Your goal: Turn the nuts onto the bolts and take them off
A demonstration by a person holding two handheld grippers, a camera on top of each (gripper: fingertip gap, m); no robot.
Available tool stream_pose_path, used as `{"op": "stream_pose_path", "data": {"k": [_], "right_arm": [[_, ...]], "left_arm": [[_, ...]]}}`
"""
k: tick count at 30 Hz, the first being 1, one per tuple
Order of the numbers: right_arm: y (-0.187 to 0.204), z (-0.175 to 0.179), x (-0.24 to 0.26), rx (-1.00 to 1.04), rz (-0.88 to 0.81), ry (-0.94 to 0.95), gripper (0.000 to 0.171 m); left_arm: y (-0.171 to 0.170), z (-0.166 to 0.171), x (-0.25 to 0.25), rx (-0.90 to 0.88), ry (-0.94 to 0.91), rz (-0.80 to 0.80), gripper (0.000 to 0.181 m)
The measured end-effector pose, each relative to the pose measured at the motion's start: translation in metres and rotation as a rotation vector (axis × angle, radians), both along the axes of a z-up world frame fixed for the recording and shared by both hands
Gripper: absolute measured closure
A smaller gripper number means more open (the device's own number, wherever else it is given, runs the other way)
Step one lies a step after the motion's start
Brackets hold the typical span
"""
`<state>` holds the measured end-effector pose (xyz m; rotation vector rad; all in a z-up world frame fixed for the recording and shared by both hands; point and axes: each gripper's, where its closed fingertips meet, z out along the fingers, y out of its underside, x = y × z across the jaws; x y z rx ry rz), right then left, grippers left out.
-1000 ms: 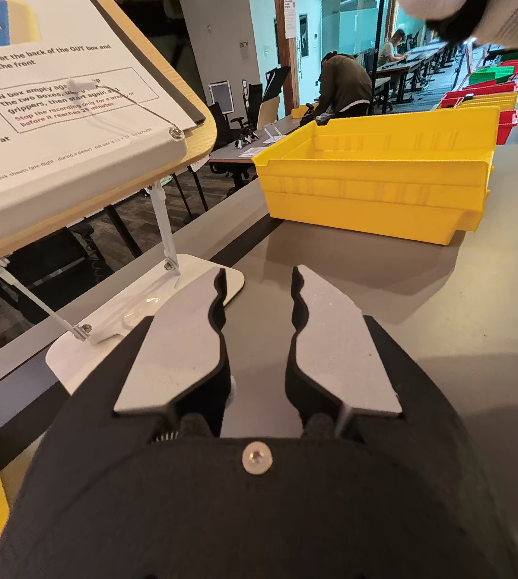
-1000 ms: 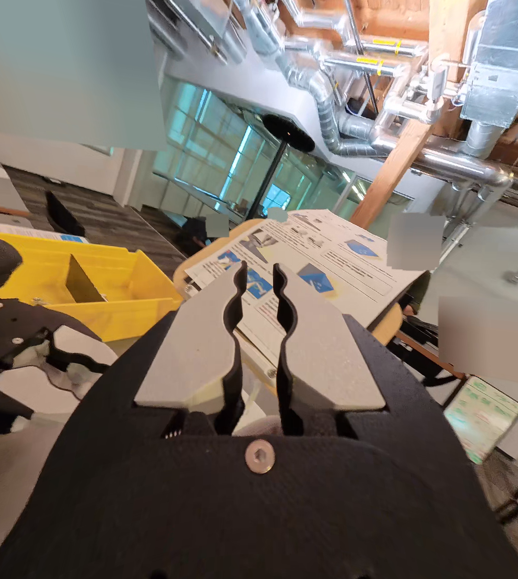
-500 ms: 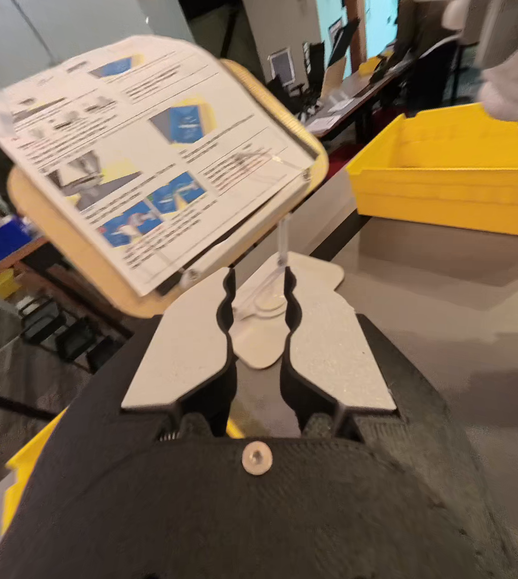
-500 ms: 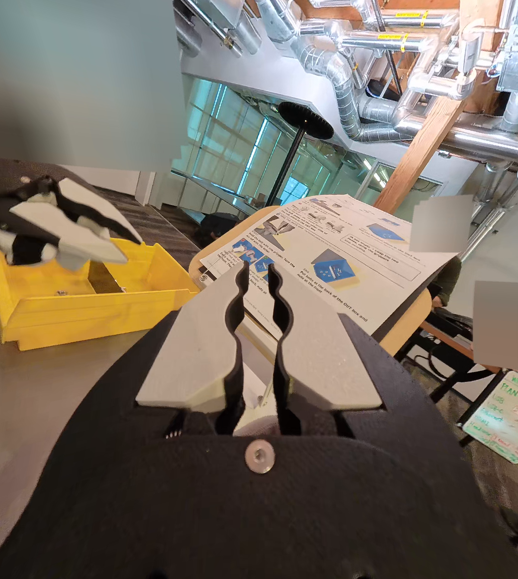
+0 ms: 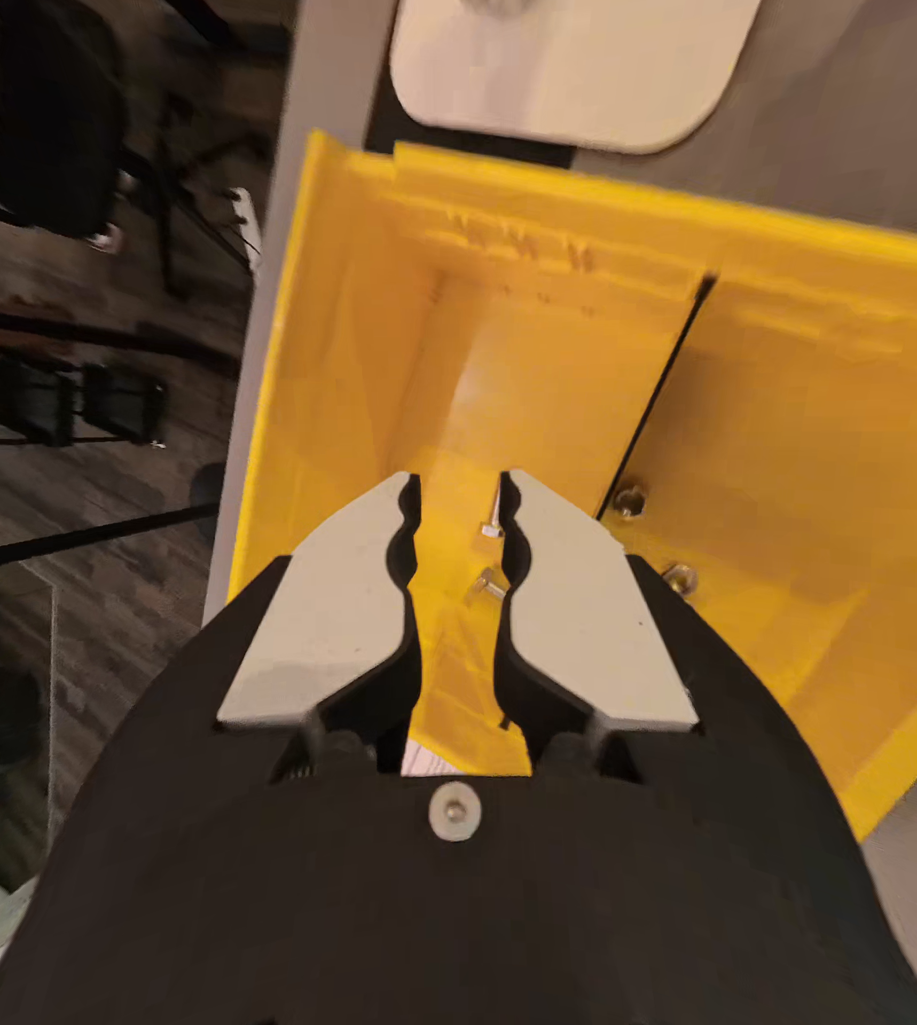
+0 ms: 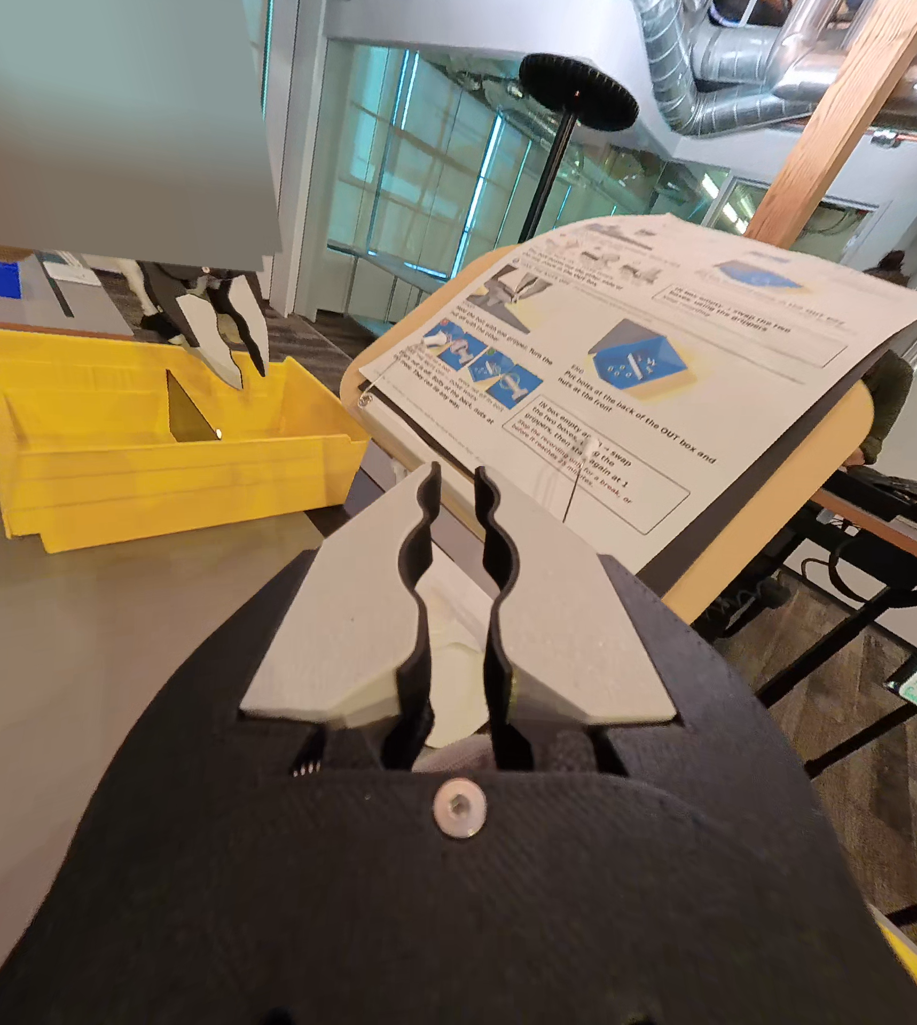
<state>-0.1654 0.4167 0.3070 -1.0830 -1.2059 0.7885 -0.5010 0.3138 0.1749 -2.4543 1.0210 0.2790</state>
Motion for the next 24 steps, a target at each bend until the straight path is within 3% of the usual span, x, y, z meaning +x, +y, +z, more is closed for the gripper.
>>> {"op": "stream_pose_path", "data": {"k": [9, 18, 24], "right_arm": [[0.005, -0.017, -0.004, -0.021, 0.001, -0.038, 0.16], [0.004, -0.013, 0.001, -0.01, 0.0, -0.029, 0.16], [0.003, -0.004, 0.007, 0.002, -0.004, -0.01, 0.161]], "left_arm": [[-0.008, -0.068, -0.029, -0.389, 0.039, -0.071, 0.156], [-0.015, -0.105, -0.025, -0.584, 0.089, -0.134, 0.162], [-0.012, -0.106, -0.023, -0.563, 0.115, -0.131, 0.171]]}}
